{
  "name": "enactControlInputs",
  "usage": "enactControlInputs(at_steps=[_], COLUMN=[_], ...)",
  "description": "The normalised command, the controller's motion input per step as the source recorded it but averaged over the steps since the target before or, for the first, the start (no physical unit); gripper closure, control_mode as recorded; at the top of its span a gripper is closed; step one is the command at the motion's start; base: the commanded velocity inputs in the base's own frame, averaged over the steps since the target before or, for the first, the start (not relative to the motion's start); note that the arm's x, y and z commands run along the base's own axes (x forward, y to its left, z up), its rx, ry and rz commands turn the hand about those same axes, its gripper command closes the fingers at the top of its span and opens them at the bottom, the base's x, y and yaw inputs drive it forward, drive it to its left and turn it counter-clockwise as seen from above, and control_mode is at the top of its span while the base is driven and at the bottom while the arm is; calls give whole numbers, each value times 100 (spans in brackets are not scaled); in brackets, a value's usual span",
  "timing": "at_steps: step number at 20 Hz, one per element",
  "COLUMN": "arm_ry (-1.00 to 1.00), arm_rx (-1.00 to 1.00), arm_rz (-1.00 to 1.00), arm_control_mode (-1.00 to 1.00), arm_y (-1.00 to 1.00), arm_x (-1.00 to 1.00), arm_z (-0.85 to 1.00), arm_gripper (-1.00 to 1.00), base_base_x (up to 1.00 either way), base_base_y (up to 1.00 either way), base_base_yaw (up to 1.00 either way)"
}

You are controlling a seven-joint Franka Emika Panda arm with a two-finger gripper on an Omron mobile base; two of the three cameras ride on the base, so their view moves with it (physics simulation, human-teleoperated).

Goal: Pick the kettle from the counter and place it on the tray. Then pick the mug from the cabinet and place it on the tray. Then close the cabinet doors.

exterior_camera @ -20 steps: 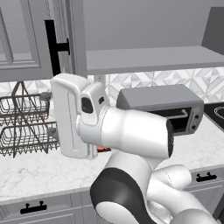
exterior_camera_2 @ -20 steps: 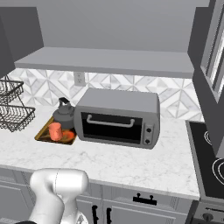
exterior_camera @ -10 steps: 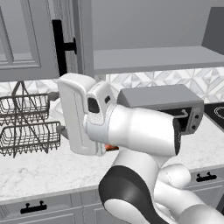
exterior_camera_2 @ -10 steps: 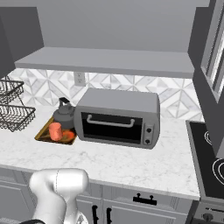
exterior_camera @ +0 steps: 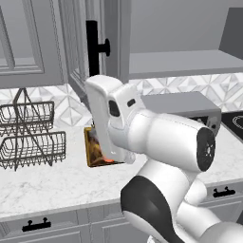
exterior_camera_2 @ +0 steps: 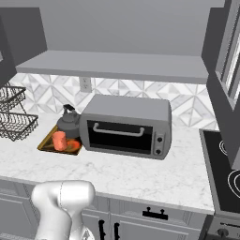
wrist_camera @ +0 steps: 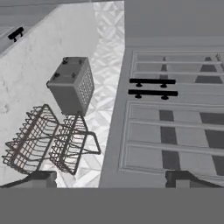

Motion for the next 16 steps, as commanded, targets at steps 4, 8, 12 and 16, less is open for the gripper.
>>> enactControlInputs(at_steps=[4,8,12,16], arm_ry=[6,6,7,7], arm_rx=[-2,0,0,0], arm_rz=[-29,-27,-25,-24], arm_control_mode=[-100,-100,-100,-100], arm_y=[-64,-70,-72,-68], arm_x=[29,28,38,47], arm_z=[2,0,0,0], arm_gripper=[-100,-100,-100,-100], base_base_x=[0,0,0,0], base_base_y=[0,0,0,0], base_base_yaw=[0,0,0,0])
